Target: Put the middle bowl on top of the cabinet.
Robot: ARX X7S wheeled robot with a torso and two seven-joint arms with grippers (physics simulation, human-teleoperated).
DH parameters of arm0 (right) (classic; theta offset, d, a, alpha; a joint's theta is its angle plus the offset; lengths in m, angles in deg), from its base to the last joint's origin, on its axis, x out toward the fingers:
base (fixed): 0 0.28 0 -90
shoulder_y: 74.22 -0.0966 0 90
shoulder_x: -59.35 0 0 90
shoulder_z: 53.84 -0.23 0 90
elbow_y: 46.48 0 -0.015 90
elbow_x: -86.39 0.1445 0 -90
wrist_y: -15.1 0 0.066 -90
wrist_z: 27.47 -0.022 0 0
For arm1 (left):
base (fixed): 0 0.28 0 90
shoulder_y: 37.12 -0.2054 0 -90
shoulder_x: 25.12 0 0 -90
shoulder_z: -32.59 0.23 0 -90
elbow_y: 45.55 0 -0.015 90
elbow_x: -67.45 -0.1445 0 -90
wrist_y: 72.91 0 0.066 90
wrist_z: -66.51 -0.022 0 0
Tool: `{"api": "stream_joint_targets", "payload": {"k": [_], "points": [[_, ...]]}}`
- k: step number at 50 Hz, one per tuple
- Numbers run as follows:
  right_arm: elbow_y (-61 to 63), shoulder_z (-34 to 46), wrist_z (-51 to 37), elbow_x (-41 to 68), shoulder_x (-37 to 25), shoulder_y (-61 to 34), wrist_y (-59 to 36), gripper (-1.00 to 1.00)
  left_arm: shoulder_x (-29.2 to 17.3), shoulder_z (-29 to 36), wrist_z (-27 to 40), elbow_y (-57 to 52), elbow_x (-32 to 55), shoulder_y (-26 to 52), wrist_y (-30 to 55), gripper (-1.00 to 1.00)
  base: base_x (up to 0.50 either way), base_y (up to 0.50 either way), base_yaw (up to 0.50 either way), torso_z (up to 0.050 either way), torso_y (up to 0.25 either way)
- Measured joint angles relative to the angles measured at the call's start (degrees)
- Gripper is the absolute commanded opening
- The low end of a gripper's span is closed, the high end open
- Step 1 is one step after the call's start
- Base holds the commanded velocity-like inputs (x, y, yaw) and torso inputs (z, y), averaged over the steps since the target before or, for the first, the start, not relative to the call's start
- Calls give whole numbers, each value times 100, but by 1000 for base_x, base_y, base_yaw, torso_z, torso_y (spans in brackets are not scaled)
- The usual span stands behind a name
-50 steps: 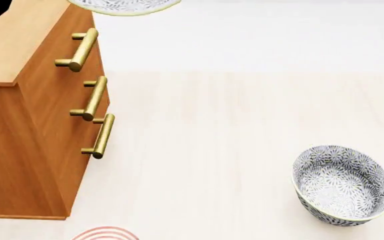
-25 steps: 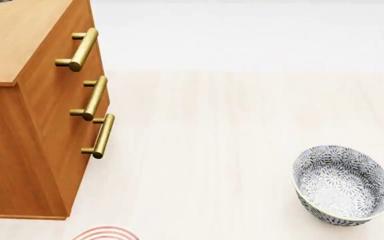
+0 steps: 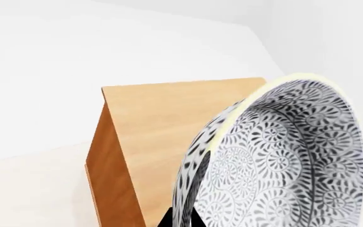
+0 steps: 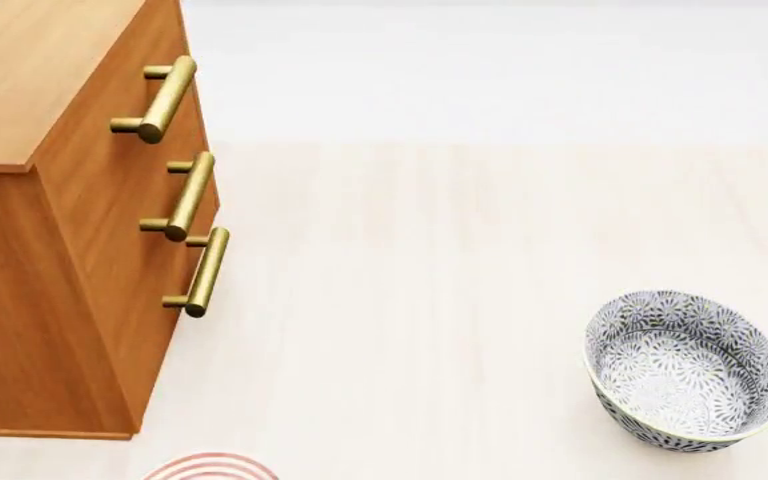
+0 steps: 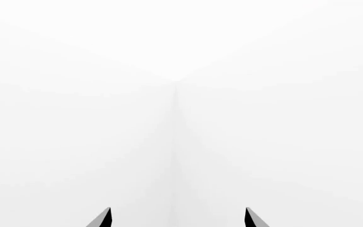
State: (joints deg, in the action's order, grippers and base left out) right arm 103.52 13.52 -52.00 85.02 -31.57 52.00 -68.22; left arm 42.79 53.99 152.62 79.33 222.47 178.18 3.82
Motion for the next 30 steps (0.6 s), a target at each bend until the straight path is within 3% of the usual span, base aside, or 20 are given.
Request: {"api": "stream_joint_targets", "payload": {"k": [30], "points": [[0,-21,28,-62,36,-2,32,100,-52,-684,-1489,786,468,-1051,-591,-100,0,0,0,0,0]]}}
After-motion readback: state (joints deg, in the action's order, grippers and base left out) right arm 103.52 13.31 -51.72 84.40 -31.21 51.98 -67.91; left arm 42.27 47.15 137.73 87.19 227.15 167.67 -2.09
